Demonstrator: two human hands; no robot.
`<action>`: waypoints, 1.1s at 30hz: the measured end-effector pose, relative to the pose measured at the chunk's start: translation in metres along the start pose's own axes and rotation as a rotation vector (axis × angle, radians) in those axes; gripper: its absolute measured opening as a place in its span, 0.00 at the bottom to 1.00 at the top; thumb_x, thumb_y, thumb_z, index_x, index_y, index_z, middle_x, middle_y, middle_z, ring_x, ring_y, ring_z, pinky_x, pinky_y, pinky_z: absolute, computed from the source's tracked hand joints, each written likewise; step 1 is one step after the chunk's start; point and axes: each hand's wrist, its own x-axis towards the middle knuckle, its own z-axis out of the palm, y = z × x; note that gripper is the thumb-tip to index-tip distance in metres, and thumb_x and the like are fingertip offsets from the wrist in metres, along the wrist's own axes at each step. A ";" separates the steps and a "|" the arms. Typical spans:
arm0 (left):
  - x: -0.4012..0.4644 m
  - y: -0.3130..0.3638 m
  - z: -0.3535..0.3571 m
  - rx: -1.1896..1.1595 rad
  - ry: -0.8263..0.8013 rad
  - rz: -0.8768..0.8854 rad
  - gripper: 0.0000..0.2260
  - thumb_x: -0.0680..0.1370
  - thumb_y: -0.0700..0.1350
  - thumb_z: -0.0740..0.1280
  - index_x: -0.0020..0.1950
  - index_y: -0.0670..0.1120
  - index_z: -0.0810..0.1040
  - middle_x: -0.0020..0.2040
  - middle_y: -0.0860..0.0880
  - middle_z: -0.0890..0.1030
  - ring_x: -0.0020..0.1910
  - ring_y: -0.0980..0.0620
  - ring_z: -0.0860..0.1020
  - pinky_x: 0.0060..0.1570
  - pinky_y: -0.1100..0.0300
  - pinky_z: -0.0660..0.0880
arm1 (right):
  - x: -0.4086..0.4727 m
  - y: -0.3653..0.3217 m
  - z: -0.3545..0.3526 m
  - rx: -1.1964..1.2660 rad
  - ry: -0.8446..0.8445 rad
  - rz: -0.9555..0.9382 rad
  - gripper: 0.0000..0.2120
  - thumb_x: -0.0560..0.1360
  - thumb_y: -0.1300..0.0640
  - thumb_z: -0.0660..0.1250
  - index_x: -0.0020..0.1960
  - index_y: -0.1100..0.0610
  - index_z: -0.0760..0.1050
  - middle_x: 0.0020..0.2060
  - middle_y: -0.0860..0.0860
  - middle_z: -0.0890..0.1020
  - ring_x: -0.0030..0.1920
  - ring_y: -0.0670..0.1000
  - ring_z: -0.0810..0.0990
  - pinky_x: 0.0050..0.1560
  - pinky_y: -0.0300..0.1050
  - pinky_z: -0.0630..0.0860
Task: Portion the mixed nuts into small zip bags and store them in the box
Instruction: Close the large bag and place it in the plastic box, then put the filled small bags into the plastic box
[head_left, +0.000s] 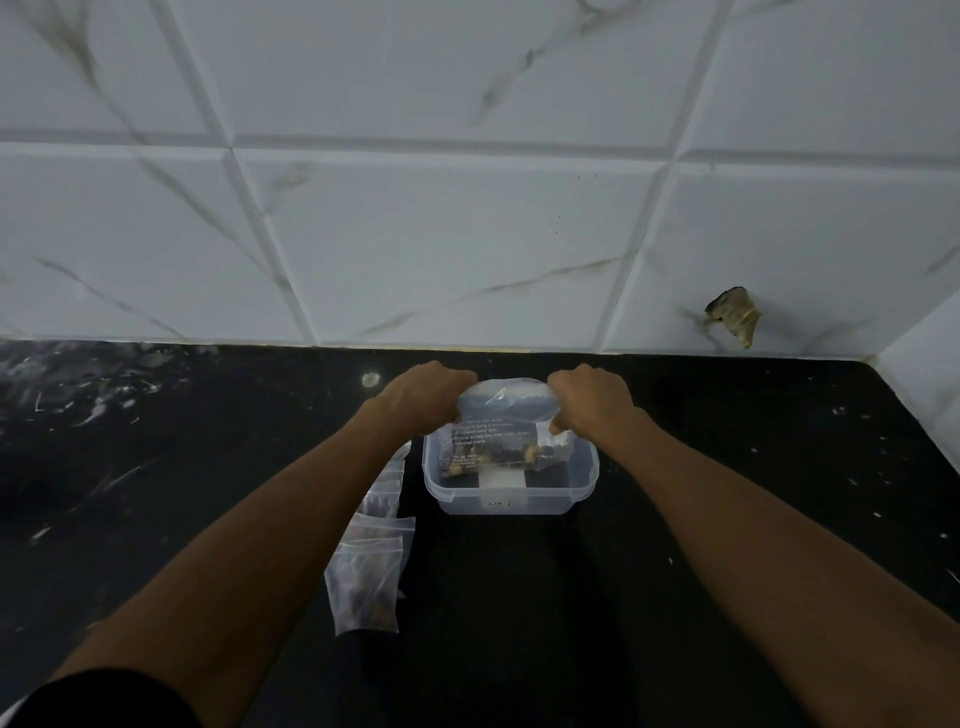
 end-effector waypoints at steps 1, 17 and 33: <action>0.000 0.000 0.000 -0.001 0.002 -0.002 0.13 0.78 0.43 0.69 0.62 0.44 0.76 0.55 0.44 0.82 0.54 0.45 0.80 0.51 0.57 0.71 | 0.000 0.000 0.001 0.007 0.000 0.005 0.20 0.71 0.50 0.74 0.60 0.55 0.74 0.50 0.54 0.81 0.48 0.53 0.81 0.50 0.48 0.79; -0.026 -0.010 -0.002 -0.216 0.135 -0.133 0.40 0.72 0.53 0.75 0.79 0.49 0.58 0.74 0.43 0.69 0.71 0.42 0.69 0.72 0.42 0.65 | -0.023 0.003 -0.002 0.047 0.182 -0.008 0.33 0.69 0.45 0.72 0.68 0.54 0.63 0.63 0.55 0.73 0.63 0.57 0.72 0.63 0.56 0.67; -0.224 0.015 0.079 -0.965 0.383 -0.673 0.22 0.81 0.45 0.65 0.74 0.46 0.66 0.64 0.46 0.76 0.56 0.53 0.77 0.49 0.60 0.74 | -0.168 -0.156 0.044 1.208 -0.007 0.099 0.13 0.78 0.56 0.65 0.62 0.54 0.76 0.51 0.48 0.81 0.51 0.47 0.79 0.52 0.40 0.75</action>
